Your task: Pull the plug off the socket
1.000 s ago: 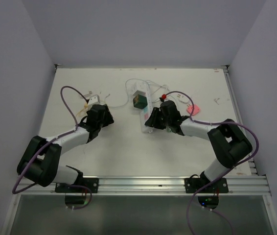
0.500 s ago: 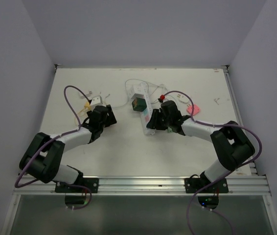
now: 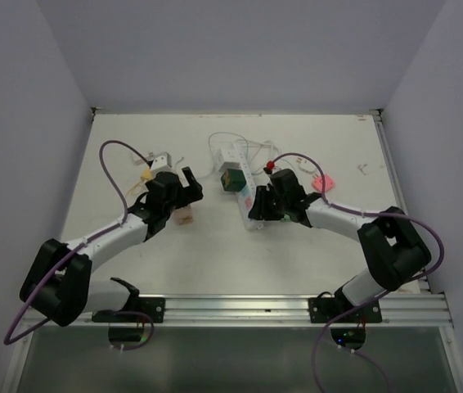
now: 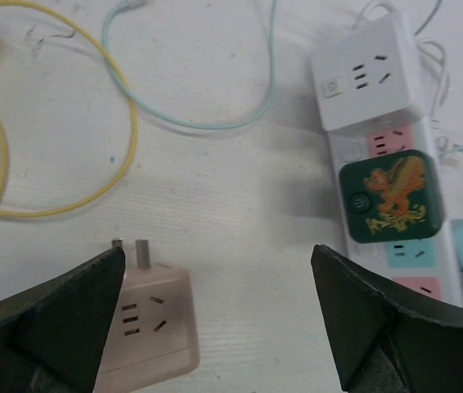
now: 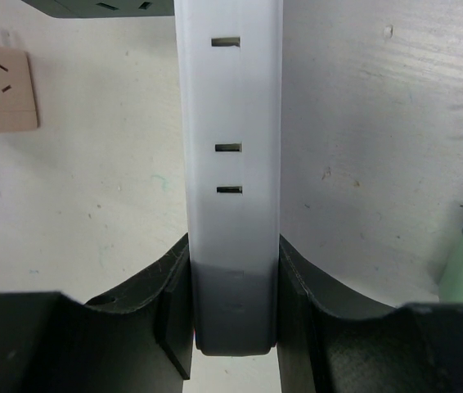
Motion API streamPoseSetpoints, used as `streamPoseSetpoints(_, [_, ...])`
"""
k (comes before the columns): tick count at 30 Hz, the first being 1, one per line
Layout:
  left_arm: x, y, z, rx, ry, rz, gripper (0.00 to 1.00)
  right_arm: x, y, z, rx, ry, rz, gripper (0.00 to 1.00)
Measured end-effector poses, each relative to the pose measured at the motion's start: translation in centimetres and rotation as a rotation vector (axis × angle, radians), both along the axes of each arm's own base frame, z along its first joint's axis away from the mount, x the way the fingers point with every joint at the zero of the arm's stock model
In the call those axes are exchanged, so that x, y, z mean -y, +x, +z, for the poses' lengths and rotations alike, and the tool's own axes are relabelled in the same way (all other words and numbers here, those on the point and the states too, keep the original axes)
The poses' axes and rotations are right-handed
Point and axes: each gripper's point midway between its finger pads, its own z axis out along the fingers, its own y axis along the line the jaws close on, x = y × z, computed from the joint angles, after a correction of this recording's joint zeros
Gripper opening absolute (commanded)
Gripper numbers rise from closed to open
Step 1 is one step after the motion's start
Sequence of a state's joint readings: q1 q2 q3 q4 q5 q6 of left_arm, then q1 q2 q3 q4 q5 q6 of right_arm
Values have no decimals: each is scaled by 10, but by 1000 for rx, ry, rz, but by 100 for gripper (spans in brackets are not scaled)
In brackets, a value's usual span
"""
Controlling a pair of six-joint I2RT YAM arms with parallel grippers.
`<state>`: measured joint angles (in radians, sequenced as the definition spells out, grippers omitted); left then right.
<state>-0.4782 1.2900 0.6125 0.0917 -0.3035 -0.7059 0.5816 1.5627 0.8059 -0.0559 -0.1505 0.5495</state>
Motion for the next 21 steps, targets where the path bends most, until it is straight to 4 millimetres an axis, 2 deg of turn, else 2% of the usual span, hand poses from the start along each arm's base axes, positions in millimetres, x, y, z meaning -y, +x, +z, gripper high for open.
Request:
streamPoseSetpoints(5, [34, 13, 35, 36, -147, -80, 99, 5, -6, 0, -5, -21, 17, 0])
streamPoseSetpoints(8, [58, 19, 44, 25, -251, -130, 100, 7, -10, 0, -6, -31, 29, 0])
streamPoseSetpoints(16, [106, 23, 12, -126, -389, -191, 99, 9, -16, 1, -9, -46, 46, 0])
streamPoseSetpoints(21, [124, 30, 2, -162, -431, -198, 96, 11, -21, 1, -12, -52, 54, 0])
